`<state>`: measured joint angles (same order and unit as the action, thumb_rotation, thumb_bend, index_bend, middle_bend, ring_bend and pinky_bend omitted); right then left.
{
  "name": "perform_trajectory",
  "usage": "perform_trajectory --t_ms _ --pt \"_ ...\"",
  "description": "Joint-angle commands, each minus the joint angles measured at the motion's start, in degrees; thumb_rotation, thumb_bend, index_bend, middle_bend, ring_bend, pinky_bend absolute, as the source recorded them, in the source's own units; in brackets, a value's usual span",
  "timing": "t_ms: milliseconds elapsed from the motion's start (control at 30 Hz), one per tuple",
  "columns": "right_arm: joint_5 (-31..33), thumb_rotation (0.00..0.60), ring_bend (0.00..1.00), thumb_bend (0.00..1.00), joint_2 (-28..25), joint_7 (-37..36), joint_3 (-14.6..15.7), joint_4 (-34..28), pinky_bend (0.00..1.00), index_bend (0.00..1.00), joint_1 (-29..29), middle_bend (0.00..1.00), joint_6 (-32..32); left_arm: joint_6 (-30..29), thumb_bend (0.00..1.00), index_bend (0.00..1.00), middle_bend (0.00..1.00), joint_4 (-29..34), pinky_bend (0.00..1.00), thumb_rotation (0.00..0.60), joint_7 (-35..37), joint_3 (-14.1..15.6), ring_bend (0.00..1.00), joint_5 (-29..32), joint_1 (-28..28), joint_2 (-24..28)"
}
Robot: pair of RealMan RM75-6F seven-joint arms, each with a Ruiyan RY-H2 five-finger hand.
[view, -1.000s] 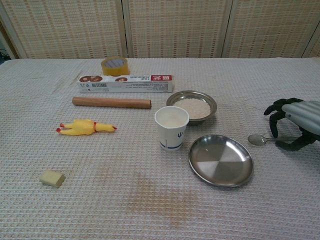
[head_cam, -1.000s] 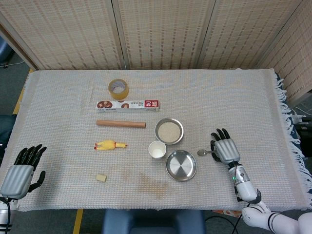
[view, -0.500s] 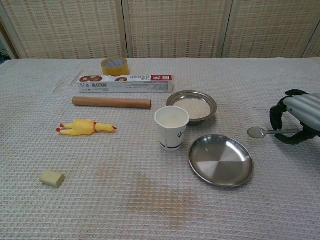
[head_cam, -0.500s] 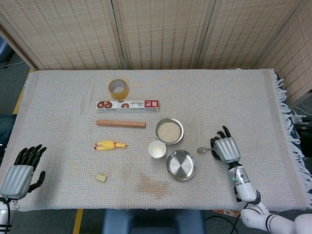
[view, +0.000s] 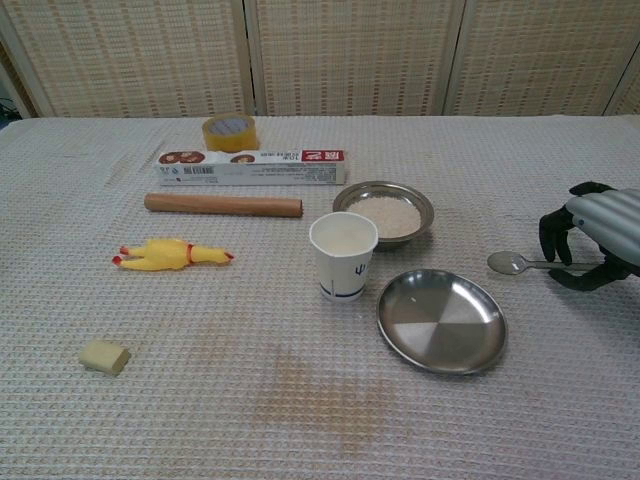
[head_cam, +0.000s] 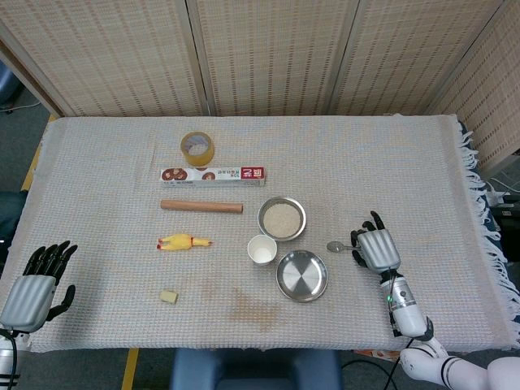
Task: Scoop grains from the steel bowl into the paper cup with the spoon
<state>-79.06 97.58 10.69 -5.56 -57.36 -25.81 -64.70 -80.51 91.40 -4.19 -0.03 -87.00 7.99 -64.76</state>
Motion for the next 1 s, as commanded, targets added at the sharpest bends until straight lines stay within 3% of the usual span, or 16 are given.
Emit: perform_trajectory --t_ms 33,533,733,1000 --pt "0.1 0.600 0.26 0.31 -0.1 0.2 -0.1 0.0 0.08 0.91 0.0 0.60 0.1 0.0 0.50 0.00 0.00 0.0 0.02 0.600 0.0 0.0 0.00 0.0 0.0 0.0" --pt "0.9 0.600 0.26 0.31 -1.6 0.5 -1.5 -1.6 0.08 0.91 -0.2 0.60 -0.4 -0.2 0.50 0.00 0.00 0.2 0.02 0.600 -0.3 0.1 0.00 -0.2 -0.1 0.0" --pt "0.7 0.600 0.26 0.31 -5.4 7.4 -5.1 -8.3 0.08 0.91 -4.1 0.60 -0.5 -0.3 0.50 0.00 0.00 0.6 0.02 0.600 -0.3 0.1 0.00 -0.6 0.0 0.1" --pt "5.1 0.600 0.26 0.31 -7.5 20.0 -10.5 -15.6 0.08 0.91 -10.3 0.60 2.6 -0.5 0.50 0.00 0.00 0.6 0.02 0.600 0.4 0.2 0.00 -0.9 -0.1 0.4"
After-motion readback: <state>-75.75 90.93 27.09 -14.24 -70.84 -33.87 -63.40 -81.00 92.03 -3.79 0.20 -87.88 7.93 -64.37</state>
